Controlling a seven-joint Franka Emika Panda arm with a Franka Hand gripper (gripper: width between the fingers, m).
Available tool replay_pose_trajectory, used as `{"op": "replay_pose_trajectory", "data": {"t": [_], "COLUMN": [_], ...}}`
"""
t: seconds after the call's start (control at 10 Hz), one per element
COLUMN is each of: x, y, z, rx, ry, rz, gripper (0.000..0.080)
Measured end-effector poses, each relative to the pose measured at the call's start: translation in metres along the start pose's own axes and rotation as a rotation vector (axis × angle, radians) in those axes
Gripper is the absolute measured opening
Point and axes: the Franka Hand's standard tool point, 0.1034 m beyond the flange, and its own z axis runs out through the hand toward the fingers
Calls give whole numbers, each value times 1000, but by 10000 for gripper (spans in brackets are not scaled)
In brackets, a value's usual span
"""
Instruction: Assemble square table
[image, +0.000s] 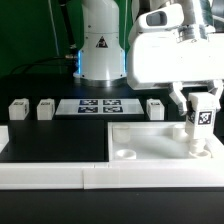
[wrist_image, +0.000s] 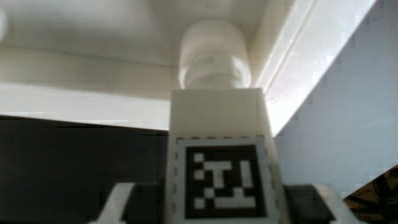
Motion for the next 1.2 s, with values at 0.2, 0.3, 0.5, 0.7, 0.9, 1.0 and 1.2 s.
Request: {"op": "replay_pose_trajectory", "data": {"t": [0.2, 0.3, 0.5, 0.7, 0.9, 1.0, 1.2], "x": [1, 1, 2, -3, -4, -7, -11], "y": [1, 1, -2, -7, -8, -8, -8], "z": [3, 4, 4, 6, 7, 10, 16], "rx": [-1, -2, 2, 9, 8, 7, -1], "ry": [0, 4, 2, -27, -21, -19, -4], "rz": [-3, -3, -6, -12, -14, -15, -1], "gripper": [291, 291, 291, 291, 291, 291, 291]}}
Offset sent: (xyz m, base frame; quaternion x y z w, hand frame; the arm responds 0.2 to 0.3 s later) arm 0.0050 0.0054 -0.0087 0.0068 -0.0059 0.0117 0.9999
